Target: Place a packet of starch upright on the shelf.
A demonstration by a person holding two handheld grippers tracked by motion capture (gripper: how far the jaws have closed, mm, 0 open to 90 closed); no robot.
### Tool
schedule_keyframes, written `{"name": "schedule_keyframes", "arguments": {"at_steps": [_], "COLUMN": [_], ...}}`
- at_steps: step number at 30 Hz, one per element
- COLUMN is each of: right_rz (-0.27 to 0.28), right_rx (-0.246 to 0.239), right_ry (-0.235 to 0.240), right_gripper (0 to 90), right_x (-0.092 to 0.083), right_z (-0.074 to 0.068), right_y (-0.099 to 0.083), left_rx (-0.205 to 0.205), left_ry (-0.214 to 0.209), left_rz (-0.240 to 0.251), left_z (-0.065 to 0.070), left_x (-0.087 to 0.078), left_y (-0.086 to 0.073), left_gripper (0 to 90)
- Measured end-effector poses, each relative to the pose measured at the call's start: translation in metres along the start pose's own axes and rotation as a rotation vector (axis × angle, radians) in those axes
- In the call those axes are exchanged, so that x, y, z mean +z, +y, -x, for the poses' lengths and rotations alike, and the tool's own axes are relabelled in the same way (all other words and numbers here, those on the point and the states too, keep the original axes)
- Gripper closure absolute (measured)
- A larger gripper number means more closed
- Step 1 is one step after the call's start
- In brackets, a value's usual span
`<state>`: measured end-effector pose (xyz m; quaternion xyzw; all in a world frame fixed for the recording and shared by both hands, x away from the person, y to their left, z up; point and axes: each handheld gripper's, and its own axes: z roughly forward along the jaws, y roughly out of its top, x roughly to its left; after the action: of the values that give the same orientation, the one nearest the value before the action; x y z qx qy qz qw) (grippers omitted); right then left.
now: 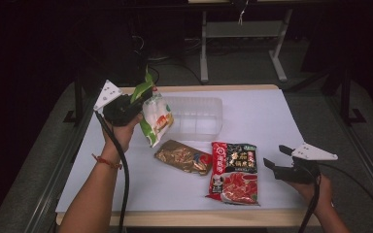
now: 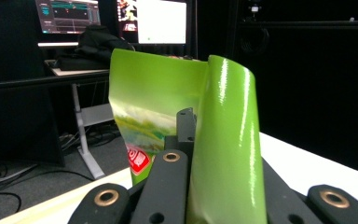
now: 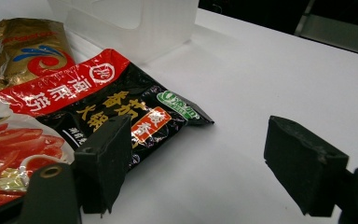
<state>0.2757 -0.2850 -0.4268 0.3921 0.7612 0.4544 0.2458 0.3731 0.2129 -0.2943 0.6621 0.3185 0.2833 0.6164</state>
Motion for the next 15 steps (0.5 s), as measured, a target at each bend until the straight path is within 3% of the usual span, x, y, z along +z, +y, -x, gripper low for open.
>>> {"name": "schedule_keyframes", "arguments": {"at_steps": [5,6,15], "right_rz": [0.012,0.018,0.015], "right_rx": [0.012,0.032,0.028], "right_ry": [0.019,0.025,0.020], "right_gripper": [22.7,22.7,22.6], "right_x": [-0.001,-0.001,-0.002], "right_z": [0.001,0.002,0.003], "right_y": [-0.001,-0.001,-0.003], "left_rx": [0.006,-0.005,0.008], "left_ry": [0.016,0.017,0.035], "left_rz": [0.000,-0.004,-0.008], "left_z": [-0.007,-0.011,-0.017], "left_x": [0.013,0.020,0.044], "left_y": [-0.002,-0.005,-0.017], "left_gripper": [87.5,87.5,87.5]}}
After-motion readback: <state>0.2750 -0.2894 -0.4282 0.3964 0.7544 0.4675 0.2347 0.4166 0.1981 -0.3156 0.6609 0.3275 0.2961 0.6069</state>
